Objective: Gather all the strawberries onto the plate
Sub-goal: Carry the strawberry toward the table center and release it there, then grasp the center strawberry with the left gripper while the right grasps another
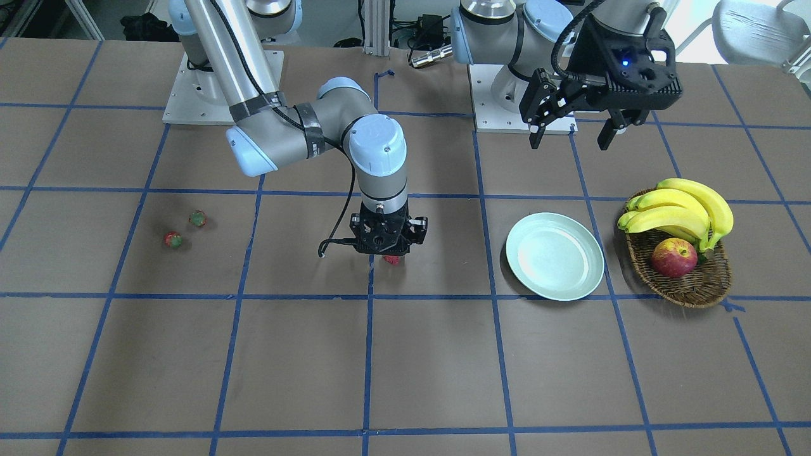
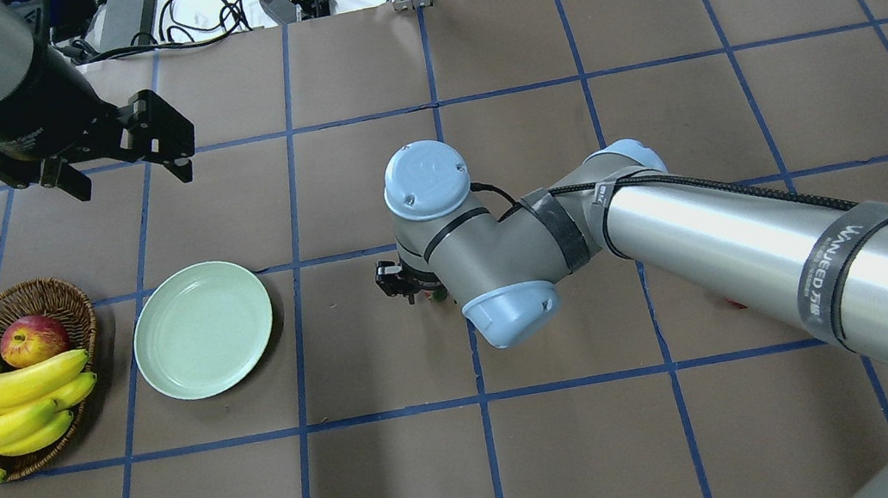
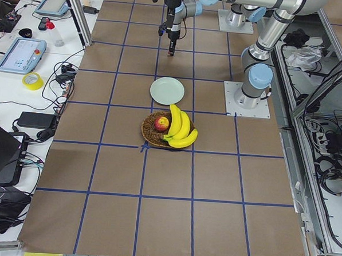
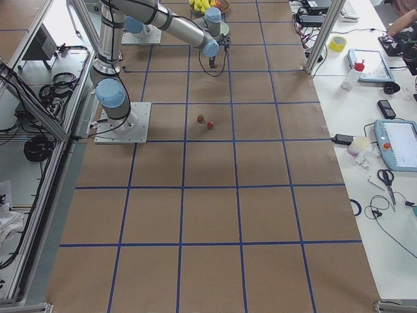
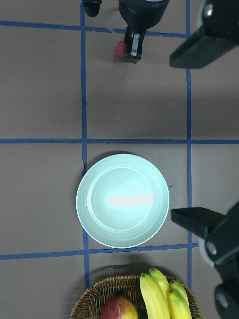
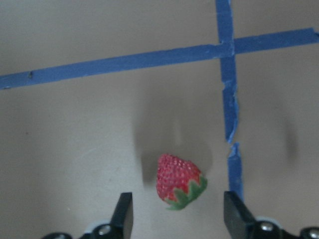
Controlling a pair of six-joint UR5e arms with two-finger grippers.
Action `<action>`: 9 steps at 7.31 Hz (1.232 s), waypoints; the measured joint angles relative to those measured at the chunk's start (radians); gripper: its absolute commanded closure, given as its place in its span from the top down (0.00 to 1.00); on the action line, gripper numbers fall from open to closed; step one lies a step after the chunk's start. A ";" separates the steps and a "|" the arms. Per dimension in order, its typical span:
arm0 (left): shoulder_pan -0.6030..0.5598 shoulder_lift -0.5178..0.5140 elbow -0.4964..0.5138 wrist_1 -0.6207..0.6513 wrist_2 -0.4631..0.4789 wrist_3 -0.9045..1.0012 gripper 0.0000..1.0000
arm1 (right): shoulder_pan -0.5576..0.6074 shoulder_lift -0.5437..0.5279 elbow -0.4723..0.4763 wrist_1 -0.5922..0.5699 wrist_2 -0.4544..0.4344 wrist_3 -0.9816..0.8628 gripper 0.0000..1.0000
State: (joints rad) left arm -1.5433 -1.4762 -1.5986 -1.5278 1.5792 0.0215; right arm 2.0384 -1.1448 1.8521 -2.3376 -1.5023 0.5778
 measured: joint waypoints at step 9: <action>-0.250 -0.203 -0.129 0.315 -0.028 -0.316 0.99 | -0.549 -0.360 0.358 0.047 -0.122 -0.591 0.95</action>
State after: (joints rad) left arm -1.7938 -1.6794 -1.7281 -1.2133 1.5513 -0.2948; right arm 1.4891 -1.5045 2.2099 -2.2902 -1.6242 -0.0136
